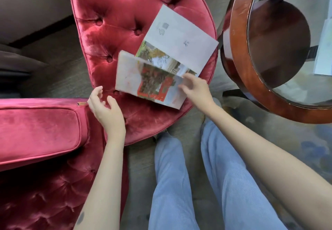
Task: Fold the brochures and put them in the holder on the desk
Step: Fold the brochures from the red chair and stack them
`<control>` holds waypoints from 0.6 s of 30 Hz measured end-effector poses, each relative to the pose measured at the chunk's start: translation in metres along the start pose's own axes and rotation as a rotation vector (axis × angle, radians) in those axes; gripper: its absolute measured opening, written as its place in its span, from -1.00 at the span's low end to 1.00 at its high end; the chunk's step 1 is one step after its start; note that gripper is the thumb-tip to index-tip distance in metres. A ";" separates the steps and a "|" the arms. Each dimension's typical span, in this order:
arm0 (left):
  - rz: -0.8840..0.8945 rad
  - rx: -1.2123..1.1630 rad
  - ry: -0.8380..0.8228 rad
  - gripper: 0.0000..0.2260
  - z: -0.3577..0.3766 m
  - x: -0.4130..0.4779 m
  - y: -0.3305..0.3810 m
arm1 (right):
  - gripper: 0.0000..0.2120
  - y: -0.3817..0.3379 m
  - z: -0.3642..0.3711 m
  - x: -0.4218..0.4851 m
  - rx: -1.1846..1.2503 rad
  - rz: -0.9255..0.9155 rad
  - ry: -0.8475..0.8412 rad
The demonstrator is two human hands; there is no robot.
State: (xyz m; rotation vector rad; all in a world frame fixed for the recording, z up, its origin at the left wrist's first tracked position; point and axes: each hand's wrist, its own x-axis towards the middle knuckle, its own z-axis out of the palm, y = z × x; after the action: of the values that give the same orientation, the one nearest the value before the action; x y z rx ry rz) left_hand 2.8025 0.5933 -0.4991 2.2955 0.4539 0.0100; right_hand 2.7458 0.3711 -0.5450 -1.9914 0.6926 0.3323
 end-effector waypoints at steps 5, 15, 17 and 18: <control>-0.328 0.091 -0.286 -0.66 0.034 -0.002 -0.010 | -0.63 0.015 -0.003 0.030 -0.327 0.126 0.059; -1.018 -0.447 -0.420 -0.78 0.105 -0.036 0.026 | -0.24 0.028 -0.016 0.067 -0.619 0.078 -0.083; -1.078 -0.466 -0.408 -0.86 0.115 -0.034 0.030 | -0.20 0.029 -0.015 0.068 -0.594 0.086 -0.130; -1.100 -0.474 -0.403 -0.75 0.118 -0.032 0.032 | -0.20 0.029 -0.015 0.068 -0.583 0.088 -0.139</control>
State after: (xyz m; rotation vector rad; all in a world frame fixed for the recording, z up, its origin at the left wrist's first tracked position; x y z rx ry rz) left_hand 2.7996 0.4798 -0.5547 1.3051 1.2640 -0.7756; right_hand 2.7819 0.3249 -0.5924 -2.4552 0.6416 0.7904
